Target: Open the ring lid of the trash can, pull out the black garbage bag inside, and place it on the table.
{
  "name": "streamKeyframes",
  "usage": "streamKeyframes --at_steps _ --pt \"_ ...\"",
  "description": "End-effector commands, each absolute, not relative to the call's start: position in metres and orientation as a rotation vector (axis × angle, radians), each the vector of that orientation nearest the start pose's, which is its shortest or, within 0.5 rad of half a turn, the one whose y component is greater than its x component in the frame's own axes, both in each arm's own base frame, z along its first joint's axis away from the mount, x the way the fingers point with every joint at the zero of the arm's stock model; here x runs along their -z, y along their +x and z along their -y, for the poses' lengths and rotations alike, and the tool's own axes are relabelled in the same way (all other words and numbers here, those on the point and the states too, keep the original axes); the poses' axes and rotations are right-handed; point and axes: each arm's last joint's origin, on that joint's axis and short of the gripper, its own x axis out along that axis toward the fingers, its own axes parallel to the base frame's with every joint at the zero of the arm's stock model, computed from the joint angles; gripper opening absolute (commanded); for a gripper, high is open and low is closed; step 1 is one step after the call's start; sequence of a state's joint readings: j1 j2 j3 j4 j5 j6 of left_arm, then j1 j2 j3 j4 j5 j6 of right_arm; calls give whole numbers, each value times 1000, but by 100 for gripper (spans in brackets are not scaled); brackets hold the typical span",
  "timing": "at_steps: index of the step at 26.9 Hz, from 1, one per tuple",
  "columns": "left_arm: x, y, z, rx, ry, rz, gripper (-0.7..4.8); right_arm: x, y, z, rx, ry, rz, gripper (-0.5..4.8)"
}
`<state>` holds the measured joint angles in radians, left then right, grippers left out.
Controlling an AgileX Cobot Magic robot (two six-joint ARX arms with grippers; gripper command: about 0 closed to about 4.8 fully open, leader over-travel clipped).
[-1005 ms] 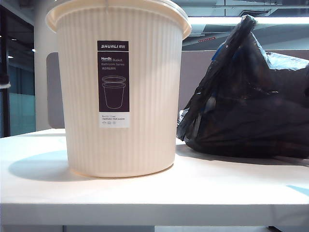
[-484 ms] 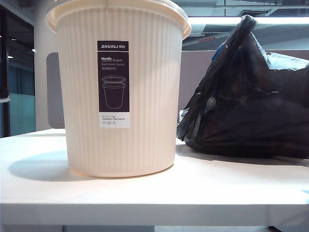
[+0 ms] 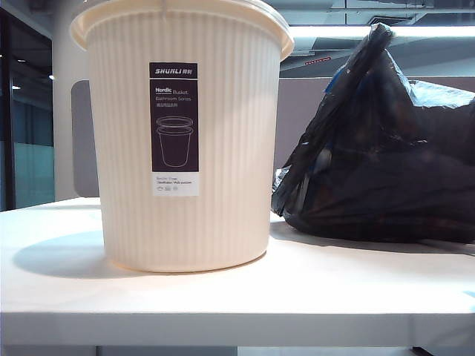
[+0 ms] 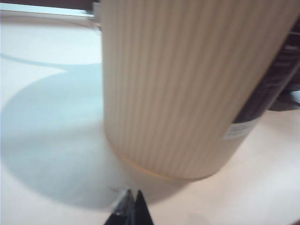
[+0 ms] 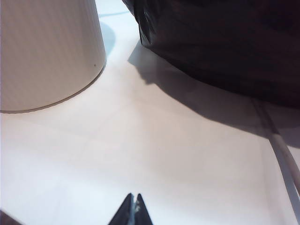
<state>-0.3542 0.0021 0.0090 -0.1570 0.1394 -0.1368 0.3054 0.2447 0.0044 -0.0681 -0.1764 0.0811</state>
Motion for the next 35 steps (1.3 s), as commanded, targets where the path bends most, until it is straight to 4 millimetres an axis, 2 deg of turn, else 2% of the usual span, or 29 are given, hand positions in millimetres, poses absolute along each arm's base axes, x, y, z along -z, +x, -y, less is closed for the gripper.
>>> streamKeyframes --at_steps 1,19,23,28,35 --pt "-150 89 36 450 -103 -192 -6 -139 102 -38 -468 63 -318 -4" --pt "-150 89 36 451 -108 -198 -6 -139 102 -38 -468 62 -318 -5" --pt "-150 86 42 502 -100 -201 -6 -139 102 -38 -470 63 -317 -5" --pt "-150 84 47 560 -94 -204 -6 -142 102 -33 -434 69 -277 -5" --pt "-150 84 46 557 -94 -204 -6 -149 101 -25 -366 78 -197 -5"
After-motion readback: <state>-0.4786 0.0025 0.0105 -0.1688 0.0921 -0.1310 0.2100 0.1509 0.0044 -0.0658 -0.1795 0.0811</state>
